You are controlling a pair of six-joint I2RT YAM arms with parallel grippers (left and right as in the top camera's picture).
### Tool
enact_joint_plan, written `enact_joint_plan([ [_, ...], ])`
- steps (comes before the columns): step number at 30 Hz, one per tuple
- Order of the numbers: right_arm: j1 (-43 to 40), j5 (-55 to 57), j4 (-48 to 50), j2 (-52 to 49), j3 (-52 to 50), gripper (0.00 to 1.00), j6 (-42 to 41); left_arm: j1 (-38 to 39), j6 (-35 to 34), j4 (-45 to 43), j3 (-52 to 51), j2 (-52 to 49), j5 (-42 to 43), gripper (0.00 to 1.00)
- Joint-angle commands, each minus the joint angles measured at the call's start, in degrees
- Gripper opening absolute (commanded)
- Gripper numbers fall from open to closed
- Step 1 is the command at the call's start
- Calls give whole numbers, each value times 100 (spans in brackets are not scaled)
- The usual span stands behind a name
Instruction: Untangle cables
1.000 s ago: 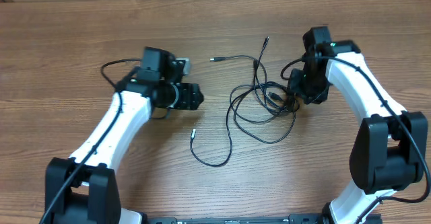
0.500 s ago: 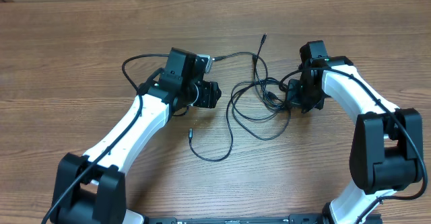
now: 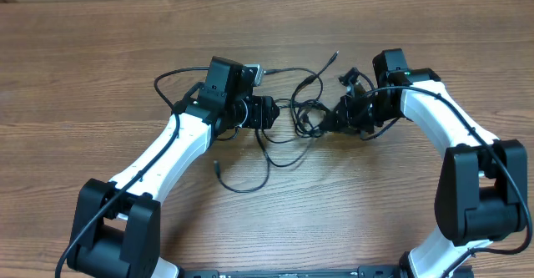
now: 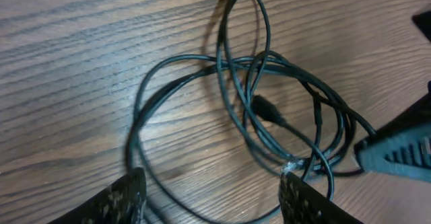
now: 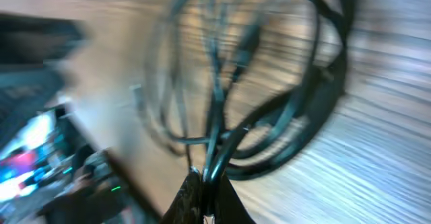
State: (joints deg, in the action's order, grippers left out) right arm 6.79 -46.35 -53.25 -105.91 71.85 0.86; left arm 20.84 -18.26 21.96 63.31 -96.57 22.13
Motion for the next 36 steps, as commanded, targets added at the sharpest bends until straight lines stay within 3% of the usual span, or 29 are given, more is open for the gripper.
enact_joint_plan([
  [1, 35, -1449, 140, 188, 162, 4, 289, -57, -109, -35, 94, -168, 352, 64],
  [6, 44, -2238, 319, 188, 160, 4, 267, -57, -103, -341, 94, -501, 1064, 68],
  [12, 203, -2256, 422, 188, 160, 4, 219, -57, -103, -992, 94, -1045, 2194, 69],
  [13, 229, -2256, 426, 186, 160, 4, 219, -57, -101, -1062, 94, -1119, 2312, 65],
  [14, 260, -2258, 437, 186, 160, 4, 214, -57, -94, -1119, 94, -1193, 2380, 51],
  [15, 284, -2258, 442, 186, 160, 4, 210, -57, -81, -1152, 94, -1270, 2404, 27],
  [16, 304, -2258, 463, 188, 160, 4, 195, -55, -70, -1150, 94, -1342, 2398, 18],
  [21, 328, -2262, 822, 188, 162, 4, -332, -57, 275, -920, 94, -1683, 2334, 4],
  [31, 321, -3735, 1615, 188, 367, 4, -581, -160, 267, -203, 94, -1720, 216, 4],
  [36, 321, -3814, 1700, 199, 669, 4, -610, -271, 151, -81, 94, -1720, 142, 4],
])
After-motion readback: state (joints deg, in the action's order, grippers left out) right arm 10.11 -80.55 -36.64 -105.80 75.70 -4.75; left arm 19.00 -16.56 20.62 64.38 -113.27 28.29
